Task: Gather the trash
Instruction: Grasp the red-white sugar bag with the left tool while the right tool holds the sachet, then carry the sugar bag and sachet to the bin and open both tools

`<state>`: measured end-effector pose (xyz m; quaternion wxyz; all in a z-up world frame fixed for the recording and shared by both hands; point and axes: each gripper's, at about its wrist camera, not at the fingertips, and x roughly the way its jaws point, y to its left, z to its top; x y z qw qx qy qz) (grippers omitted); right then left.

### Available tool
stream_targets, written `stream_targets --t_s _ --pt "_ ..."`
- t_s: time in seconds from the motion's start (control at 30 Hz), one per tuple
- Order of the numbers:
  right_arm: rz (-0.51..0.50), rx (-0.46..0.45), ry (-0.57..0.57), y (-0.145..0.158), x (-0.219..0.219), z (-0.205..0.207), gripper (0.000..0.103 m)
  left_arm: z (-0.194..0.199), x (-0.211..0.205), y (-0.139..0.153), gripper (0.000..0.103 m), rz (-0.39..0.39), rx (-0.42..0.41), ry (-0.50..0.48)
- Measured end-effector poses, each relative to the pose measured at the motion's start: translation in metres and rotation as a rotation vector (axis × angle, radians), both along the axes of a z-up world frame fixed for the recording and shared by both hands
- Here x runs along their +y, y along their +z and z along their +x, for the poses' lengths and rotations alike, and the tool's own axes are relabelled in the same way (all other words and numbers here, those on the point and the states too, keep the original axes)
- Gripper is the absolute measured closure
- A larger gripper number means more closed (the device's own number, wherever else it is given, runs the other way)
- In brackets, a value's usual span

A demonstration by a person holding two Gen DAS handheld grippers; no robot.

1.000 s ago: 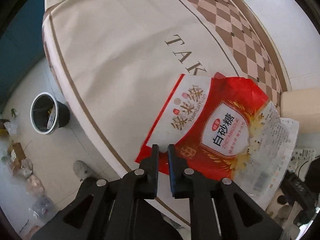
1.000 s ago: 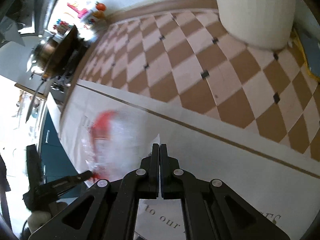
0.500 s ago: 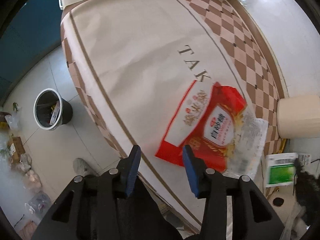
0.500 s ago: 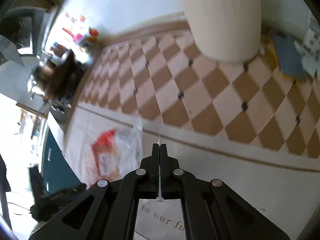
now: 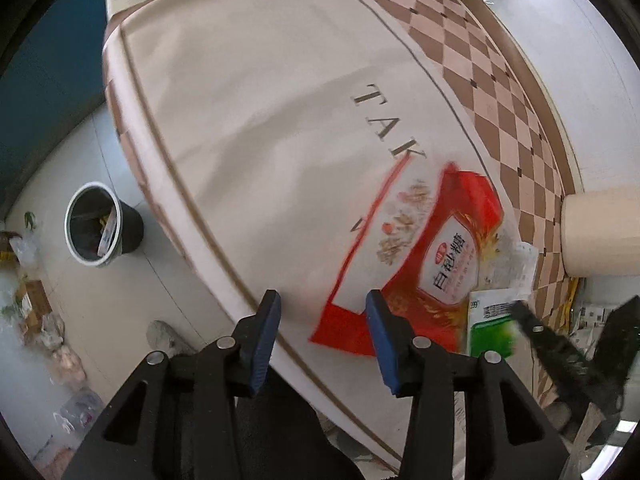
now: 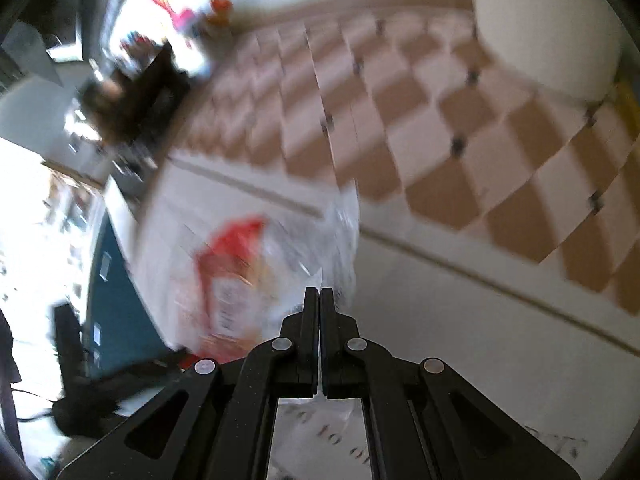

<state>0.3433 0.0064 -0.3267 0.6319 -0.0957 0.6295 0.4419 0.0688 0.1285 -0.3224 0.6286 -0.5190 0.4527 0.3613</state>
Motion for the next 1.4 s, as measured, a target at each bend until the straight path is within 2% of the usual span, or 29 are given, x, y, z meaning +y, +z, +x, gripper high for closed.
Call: stream_targets --t_s 0.1,0.13,0.33,0.47,0.53,0.57,0.6,0.63,0.67,0.73,0.93,1.17,1.3,1.4 --pt "-0.035 -0.006 0.015 -0.02 0.004 -0.008 0.103 0.011 0.002 0.0 0.059 0.014 0.011 -0.028" --pt "-0.035 -0.005 0.016 -0.022 0.005 -0.008 0.103 0.014 0.002 0.0 0.056 0.021 0.015 -0.037" --pt "-0.026 0.012 0.022 -0.029 0.009 -0.007 0.103 0.044 0.003 0.001 0.053 0.049 0.01 -0.104" --pt "-0.021 0.033 0.008 -0.031 0.009 -0.003 0.103 0.059 0.001 0.0 0.053 0.039 -0.029 -0.141" --pt "-0.02 0.037 0.007 -0.031 0.011 -0.003 0.103 0.069 -0.003 0.002 0.054 0.073 0.014 -0.179" --pt "-0.019 0.037 0.007 -0.031 0.011 -0.003 0.103 0.073 -0.006 0.002 0.056 0.102 0.046 -0.204" --pt "-0.019 0.036 0.009 -0.031 0.012 -0.003 0.103 0.076 -0.009 0.003 0.071 0.133 0.089 -0.223" --pt "-0.021 0.036 0.007 -0.031 0.011 -0.003 0.103 0.077 -0.01 0.003 0.09 0.156 0.129 -0.237" --pt "-0.022 0.034 0.007 -0.031 0.011 -0.003 0.103 0.076 -0.01 0.003 0.102 0.175 0.165 -0.254" --pt "-0.028 0.022 0.003 -0.029 0.01 -0.002 0.103 0.071 -0.009 0.005 0.102 0.186 0.163 -0.253" --pt "0.008 0.049 -0.029 -0.014 0.0 0.002 0.103 0.05 -0.005 0.046 0.103 0.318 0.18 -0.228" --pt "0.106 0.026 -0.043 0.036 -0.004 0.004 0.103 0.012 0.013 0.107 0.103 0.441 0.141 -0.139" --pt "0.154 0.001 -0.009 0.065 0.013 -0.007 0.103 -0.019 0.026 0.142 0.103 0.513 0.144 -0.077" --pt "0.181 -0.018 0.029 0.083 0.028 -0.023 0.103 -0.049 0.031 0.157 0.103 0.548 0.142 -0.033"
